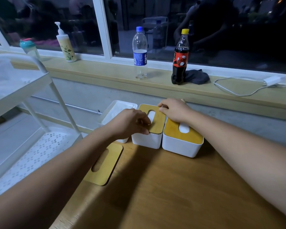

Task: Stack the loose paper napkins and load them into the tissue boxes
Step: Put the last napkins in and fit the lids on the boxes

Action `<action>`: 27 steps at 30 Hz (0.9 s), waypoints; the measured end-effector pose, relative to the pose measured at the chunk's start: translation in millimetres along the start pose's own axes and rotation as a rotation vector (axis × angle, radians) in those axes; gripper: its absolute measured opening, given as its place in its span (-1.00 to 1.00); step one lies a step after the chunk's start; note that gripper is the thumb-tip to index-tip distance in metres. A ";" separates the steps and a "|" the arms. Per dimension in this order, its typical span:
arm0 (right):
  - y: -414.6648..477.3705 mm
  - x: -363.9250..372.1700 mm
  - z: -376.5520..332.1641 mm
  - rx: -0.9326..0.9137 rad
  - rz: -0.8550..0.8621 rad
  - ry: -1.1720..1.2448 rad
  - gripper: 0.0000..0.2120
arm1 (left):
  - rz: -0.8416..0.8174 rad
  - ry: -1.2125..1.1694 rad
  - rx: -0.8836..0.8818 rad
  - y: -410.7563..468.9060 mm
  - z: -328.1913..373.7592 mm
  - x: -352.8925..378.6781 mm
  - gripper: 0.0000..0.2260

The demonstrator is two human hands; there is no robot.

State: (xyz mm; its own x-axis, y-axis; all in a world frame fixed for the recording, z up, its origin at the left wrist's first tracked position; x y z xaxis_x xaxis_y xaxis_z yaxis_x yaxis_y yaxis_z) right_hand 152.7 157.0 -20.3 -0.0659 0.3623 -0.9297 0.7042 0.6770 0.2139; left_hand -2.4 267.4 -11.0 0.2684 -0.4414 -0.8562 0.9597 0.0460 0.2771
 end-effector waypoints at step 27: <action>-13.3 7.0 -8.7 0.062 -0.115 -0.034 -0.12 | -0.306 0.067 -0.169 37.3 -29.3 1.1 -0.04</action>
State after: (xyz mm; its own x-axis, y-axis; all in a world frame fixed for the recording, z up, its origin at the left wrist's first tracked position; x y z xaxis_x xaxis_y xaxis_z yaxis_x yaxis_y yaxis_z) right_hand 136.8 156.0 -27.0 -0.1255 0.2624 -0.9568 0.7357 0.6716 0.0878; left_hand 36.2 294.9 -14.3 -0.0337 -0.3985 -0.9165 0.9952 0.0712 -0.0676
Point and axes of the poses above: each hand's wrist, its own y-axis towards the middle knuckle, its own x-axis out of the palm, z = x × y, the point moved 10 cm from there along y, towards the middle knuckle, and after that the axes turned 8 degrees about z, right-handed, at the moved point
